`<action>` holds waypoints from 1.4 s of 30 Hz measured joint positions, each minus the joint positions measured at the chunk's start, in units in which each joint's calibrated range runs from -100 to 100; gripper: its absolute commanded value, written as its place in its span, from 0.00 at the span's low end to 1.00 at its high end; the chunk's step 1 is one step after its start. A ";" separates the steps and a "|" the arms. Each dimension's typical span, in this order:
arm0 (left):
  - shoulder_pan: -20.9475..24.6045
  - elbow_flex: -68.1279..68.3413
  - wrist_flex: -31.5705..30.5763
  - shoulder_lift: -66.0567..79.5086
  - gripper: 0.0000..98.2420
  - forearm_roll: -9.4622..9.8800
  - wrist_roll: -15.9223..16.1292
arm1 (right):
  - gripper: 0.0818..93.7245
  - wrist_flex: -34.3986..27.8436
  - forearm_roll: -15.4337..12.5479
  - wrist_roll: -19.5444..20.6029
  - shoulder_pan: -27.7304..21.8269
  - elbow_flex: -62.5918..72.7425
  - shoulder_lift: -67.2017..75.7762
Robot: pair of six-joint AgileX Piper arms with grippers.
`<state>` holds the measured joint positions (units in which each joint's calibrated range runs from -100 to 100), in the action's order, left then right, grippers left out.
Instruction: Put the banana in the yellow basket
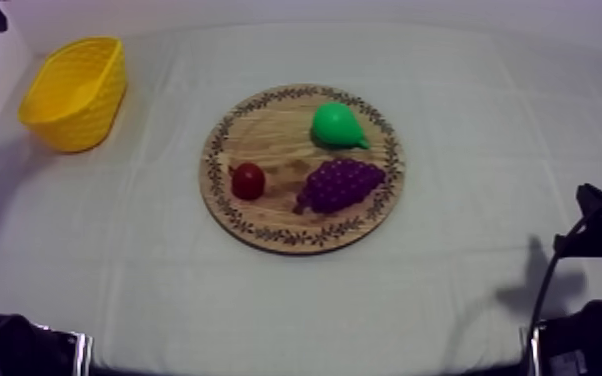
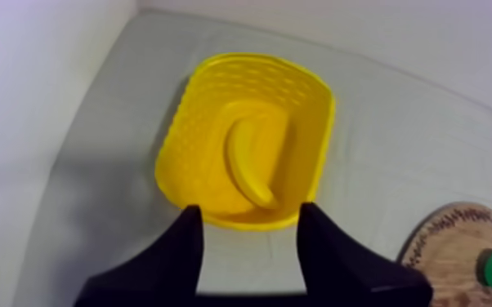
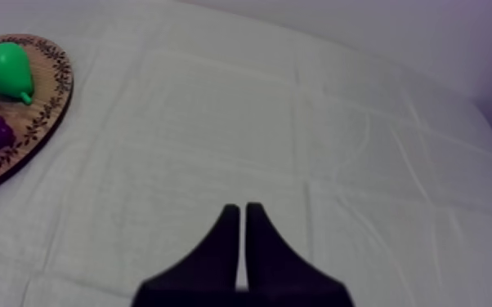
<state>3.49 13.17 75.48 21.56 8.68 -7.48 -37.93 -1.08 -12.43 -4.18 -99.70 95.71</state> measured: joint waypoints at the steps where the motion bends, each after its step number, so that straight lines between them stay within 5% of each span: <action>1: -0.32 1.64 -0.65 2.39 0.42 0.05 0.00 | 0.01 0.00 0.00 0.00 0.00 0.00 0.00; 13: -3.21 23.31 -13.04 28.16 0.11 -0.74 -1.79 | 0.01 0.00 0.00 0.00 0.00 0.00 0.00; 19: -4.21 34.27 -17.41 39.11 0.03 -1.82 -2.18 | 0.01 0.00 0.00 0.00 0.00 0.00 0.00; 36: -4.78 69.79 -31.08 62.71 0.00 0.23 -5.26 | 0.01 -0.07 0.00 -0.07 0.00 0.00 0.00; 42: -3.62 79.44 -29.17 72.91 0.00 -1.60 -4.38 | 0.01 -0.07 0.00 0.02 0.00 0.00 0.00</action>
<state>-0.13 92.61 46.31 94.46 7.07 -11.86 -38.00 -1.08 -12.41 -4.18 -99.70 95.71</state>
